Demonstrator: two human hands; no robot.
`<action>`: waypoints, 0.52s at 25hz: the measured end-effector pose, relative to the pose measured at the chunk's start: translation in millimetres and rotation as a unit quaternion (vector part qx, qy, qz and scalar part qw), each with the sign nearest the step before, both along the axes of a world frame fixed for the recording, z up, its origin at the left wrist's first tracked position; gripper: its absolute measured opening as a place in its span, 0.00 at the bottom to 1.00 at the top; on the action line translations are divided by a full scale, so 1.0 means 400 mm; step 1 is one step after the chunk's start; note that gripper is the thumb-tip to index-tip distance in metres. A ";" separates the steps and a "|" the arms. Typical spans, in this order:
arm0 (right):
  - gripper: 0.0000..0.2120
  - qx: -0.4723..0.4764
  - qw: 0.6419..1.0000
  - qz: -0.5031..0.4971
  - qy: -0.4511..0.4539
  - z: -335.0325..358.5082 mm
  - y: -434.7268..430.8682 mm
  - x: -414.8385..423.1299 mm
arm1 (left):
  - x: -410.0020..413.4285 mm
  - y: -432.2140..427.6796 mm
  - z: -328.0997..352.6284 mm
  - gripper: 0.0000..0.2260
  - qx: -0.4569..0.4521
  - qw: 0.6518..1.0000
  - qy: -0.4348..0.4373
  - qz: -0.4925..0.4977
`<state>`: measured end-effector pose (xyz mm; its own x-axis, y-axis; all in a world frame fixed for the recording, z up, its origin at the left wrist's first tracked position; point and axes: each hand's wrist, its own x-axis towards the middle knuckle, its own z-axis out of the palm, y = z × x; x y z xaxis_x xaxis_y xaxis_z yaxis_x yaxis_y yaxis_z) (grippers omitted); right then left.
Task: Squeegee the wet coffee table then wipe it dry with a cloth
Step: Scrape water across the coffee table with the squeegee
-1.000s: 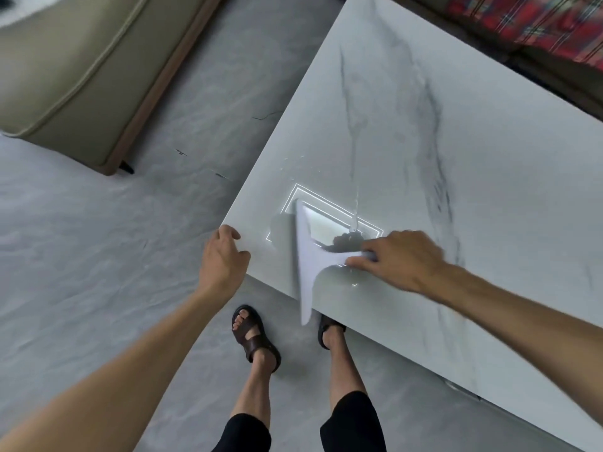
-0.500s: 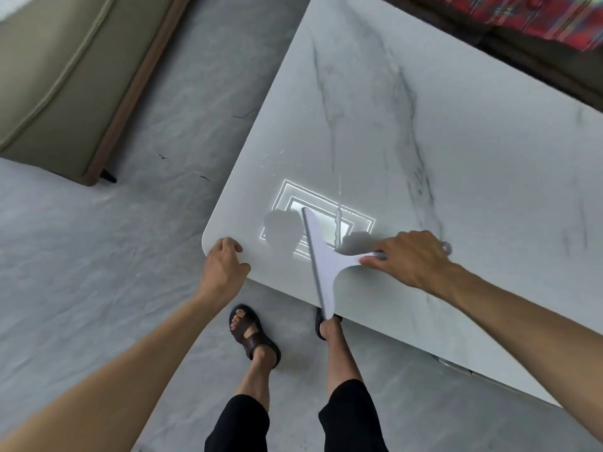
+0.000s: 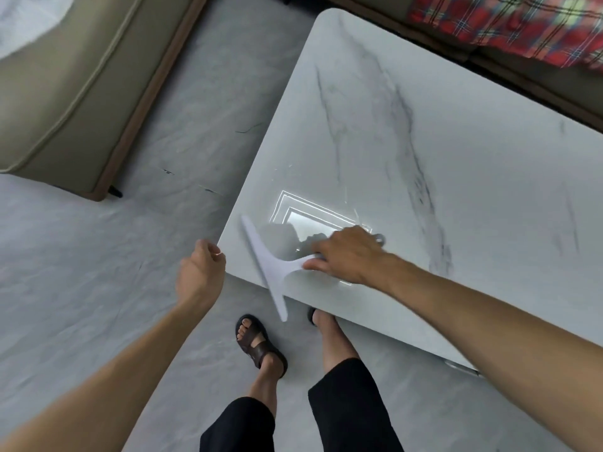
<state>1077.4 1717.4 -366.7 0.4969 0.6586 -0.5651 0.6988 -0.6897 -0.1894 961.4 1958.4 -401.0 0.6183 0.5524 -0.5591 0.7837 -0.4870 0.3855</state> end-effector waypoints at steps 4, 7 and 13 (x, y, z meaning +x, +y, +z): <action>0.20 0.036 0.999 0.033 0.018 -0.082 0.169 0.023 | -0.004 0.053 -0.044 0.07 0.007 1.000 -0.009 -0.009; 0.20 0.044 0.998 0.029 0.014 -0.109 0.157 0.113 | 0.037 0.039 -0.066 0.09 -0.008 1.000 0.009 -0.009; 0.22 0.025 0.991 -0.124 -0.039 -0.085 -0.132 0.397 | 0.225 -0.106 -0.088 0.13 -0.033 0.996 0.036 -0.070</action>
<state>1236.2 1664.6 -400.6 0.6880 0.5362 -0.4890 0.5222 -0.8337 -0.1794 1051.4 1916.2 -436.2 0.6437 0.4236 -0.6374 0.7364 -0.5695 0.3652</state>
